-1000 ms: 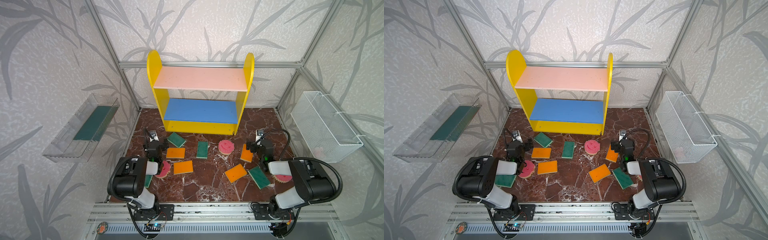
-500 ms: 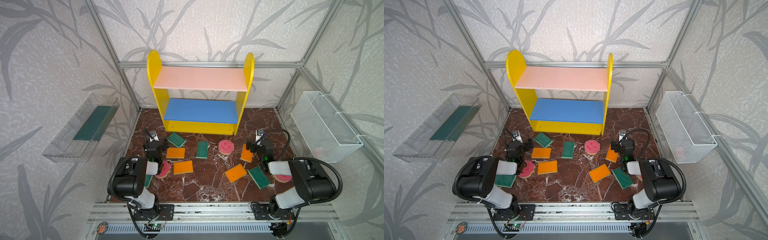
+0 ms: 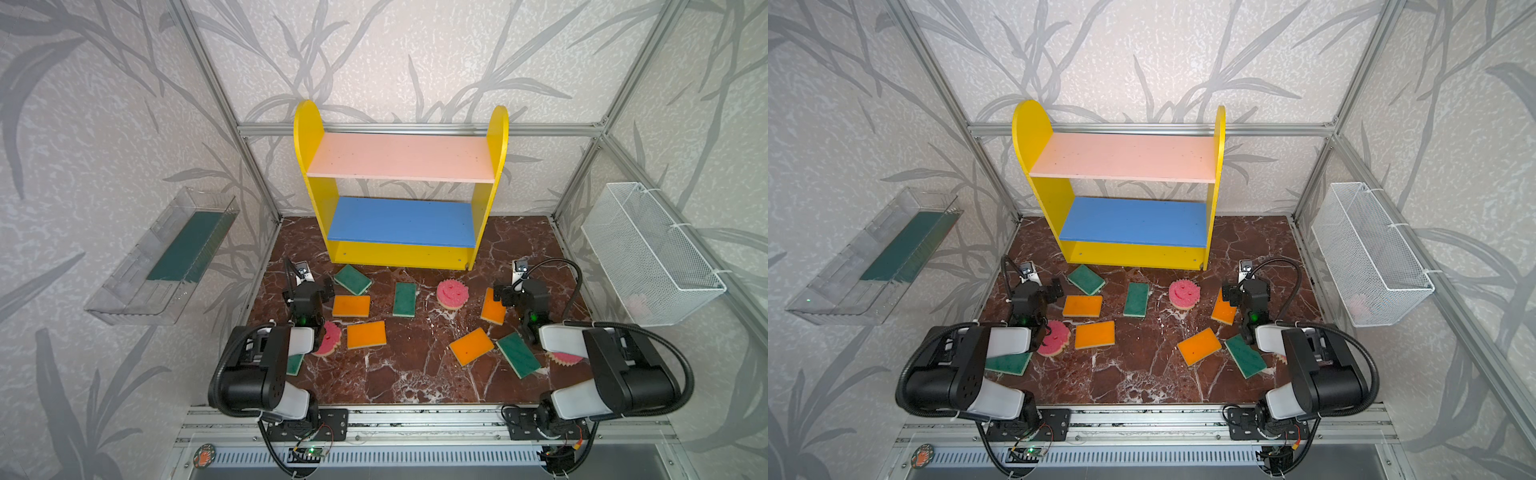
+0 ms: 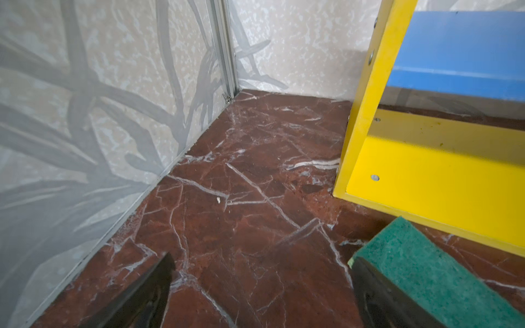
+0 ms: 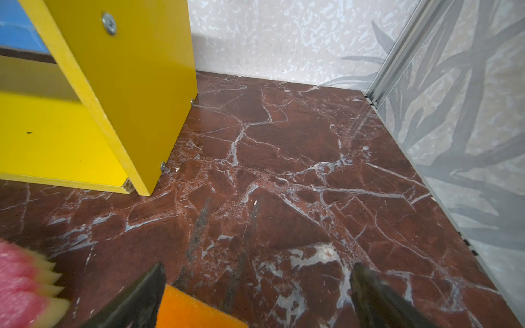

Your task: Place and organize the cleaning sponges onto the shelf

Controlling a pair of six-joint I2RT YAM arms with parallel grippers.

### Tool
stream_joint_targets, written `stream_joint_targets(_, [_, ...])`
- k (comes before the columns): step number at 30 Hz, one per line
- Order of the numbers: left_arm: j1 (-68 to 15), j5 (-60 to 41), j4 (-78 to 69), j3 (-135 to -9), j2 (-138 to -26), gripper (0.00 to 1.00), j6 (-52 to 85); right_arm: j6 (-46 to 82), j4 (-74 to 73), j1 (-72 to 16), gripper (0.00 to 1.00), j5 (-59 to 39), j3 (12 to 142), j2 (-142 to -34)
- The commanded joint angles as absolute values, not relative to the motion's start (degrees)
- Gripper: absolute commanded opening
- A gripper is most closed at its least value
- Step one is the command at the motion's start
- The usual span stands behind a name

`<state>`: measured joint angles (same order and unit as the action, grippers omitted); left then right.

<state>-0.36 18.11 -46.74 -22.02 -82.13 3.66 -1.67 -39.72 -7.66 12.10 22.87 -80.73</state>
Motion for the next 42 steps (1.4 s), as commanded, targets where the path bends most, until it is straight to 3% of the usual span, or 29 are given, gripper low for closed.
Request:
stream_joint_targets(1, [-0.5, 18.5, -34.7, -27.4, -74.8, 0.99, 3.7, 1.8, -25.4, -8.0, 0.99, 13.3, 27.6, -72.9])
stream_joint_targets(9, [-3.2, 12.5, -5.1, -42.3, -60.9, 0.99, 7.0, 9.3, -5.3, -8.2, 0.95, 8.4, 34.6, -62.0])
stream_joint_targets(14, [-12.2, 14.9, 7.1, -46.7, -56.7, 0.99, 10.3, 13.9, 6.8, -8.9, 0.91, -0.3, 38.2, -54.3])
stream_joint_targets(18, [-20.3, 17.4, 13.4, -47.9, -57.5, 0.99, 14.8, 15.8, 15.1, -14.5, 0.91, 1.2, 40.0, -50.5])
stream_joint_targets(24, [-29.3, 17.9, 13.8, -45.3, -60.5, 0.93, 21.6, 21.4, 19.1, -24.6, 0.88, 3.4, 39.8, -50.1])
stream_joint_targets(31, [-32.3, 16.6, 5.6, -39.1, -61.6, 0.89, 27.1, 28.8, 15.5, -26.1, 0.71, 2.6, 39.5, -57.9])
stream_joint_targets(36, [-32.3, 14.1, 3.0, -38.5, -62.3, 0.86, 29.2, 30.0, 9.3, -25.3, 0.48, 5.2, 40.3, -61.9])
stream_joint_targets(39, [-32.3, 13.1, 1.6, -37.7, -61.7, 0.86, 30.7, 32.6, 6.5, -22.7, 0.48, 4.9, 41.5, -63.8])
stream_joint_targets(42, [-32.2, 13.9, -0.6, -36.0, -59.8, 0.86, 32.3, 35.8, -3.7, -17.5, 0.61, -1.5, 38.8, -64.6])
